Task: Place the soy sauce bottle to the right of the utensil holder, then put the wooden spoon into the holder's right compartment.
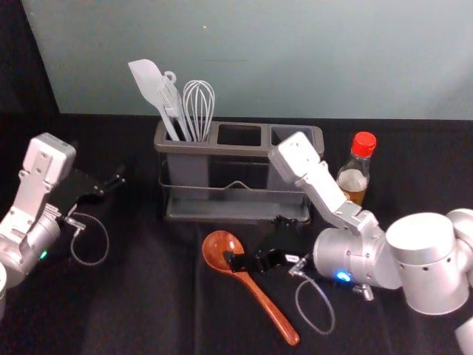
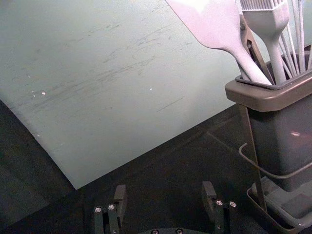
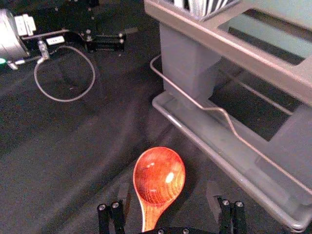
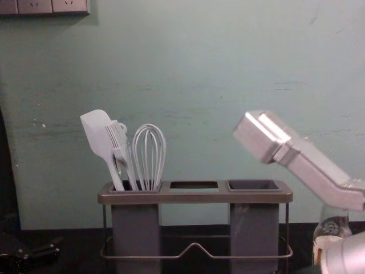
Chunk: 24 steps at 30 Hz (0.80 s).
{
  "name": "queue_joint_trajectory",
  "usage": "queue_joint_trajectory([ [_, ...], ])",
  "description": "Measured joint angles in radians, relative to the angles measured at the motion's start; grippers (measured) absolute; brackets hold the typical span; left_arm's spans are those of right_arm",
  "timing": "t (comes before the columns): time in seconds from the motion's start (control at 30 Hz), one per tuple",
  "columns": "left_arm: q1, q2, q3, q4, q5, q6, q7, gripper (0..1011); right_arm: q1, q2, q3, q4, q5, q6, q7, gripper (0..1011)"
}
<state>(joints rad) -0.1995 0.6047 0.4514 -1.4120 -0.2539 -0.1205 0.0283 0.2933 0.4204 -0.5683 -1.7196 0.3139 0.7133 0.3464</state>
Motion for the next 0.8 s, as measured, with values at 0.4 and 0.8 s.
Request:
queue_joint_trajectory([
  [0.4, 0.000, 0.000, 0.000, 0.000, 0.000, 0.000, 0.000, 1005, 0.016, -0.060, -0.034, 0.048, -0.050, 0.030, -0.006, 1003],
  [0.8, 0.000, 0.000, 0.000, 0.000, 0.000, 0.000, 0.000, 1005, 0.034, -0.108, -0.052, 0.106, -0.097, 0.039, -0.011, 1003],
])
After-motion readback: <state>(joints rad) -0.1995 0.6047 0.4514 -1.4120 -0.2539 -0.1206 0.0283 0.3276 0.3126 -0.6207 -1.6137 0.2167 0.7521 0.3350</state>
